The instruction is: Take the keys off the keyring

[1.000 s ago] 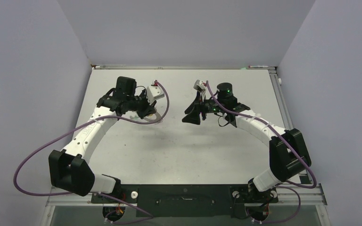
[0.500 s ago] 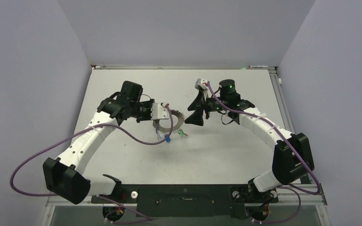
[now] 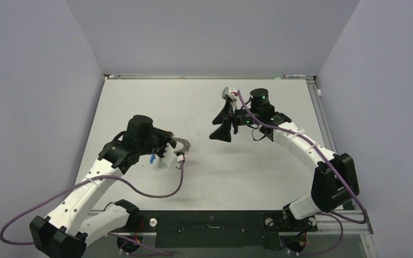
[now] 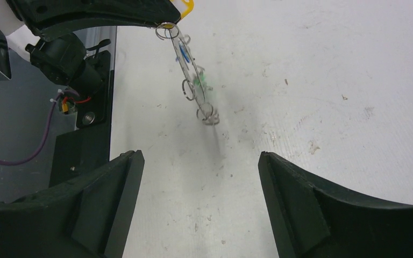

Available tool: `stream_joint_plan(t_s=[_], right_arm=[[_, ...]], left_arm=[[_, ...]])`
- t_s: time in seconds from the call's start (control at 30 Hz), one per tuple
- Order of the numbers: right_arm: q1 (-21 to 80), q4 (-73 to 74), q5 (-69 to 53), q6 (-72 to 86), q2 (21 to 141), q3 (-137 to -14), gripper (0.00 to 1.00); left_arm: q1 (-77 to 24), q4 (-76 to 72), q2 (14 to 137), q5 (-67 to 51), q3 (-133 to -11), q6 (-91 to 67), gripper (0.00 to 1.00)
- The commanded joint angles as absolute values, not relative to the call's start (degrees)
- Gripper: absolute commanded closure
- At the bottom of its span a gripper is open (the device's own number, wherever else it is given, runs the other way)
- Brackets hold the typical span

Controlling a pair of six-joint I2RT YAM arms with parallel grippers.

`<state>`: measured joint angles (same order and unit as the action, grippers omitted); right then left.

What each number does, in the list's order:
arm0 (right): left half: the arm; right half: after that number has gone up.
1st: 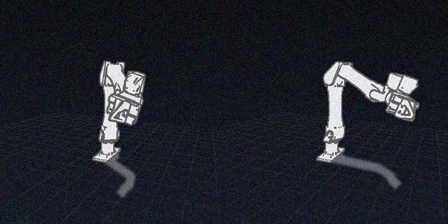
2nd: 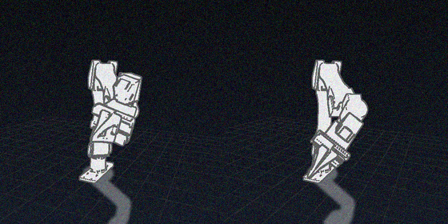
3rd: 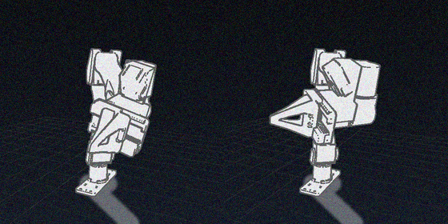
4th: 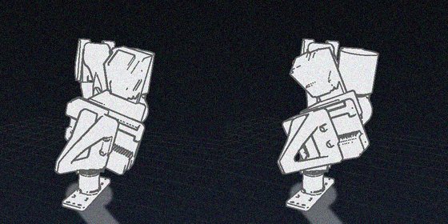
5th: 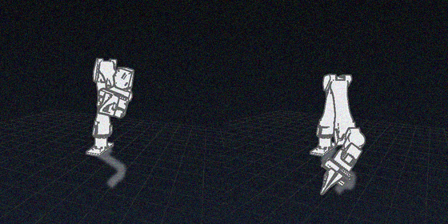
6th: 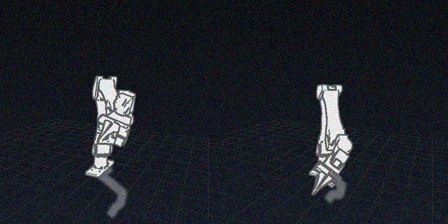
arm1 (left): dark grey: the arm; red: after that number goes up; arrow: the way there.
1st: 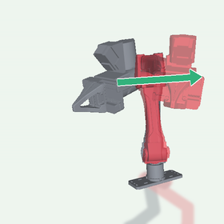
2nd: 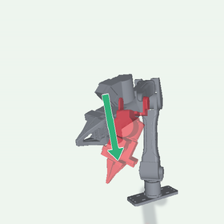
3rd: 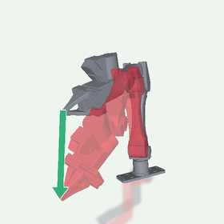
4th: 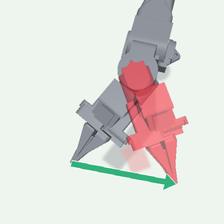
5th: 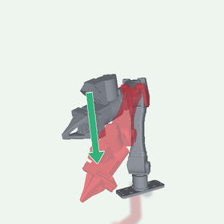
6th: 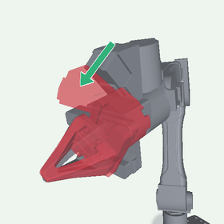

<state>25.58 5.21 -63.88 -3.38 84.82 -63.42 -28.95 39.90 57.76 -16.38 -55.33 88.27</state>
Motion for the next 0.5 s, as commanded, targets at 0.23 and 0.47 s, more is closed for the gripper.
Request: stream_joint_plan(t_s=[0.23,0.47], right_arm=[[27.38,2.85,-62.58,-5.13,82.45,-68.92,0.21],[28.49,2.90,-62.08,-5.19,82.10,-69.26,0.22]], left_arm=[[-29.53,21.44,47.03,-24.15,-45.60,105.18,1.00],[-29.54,16.06,43.61,-27.57,-41.78,111.61,1.00]])
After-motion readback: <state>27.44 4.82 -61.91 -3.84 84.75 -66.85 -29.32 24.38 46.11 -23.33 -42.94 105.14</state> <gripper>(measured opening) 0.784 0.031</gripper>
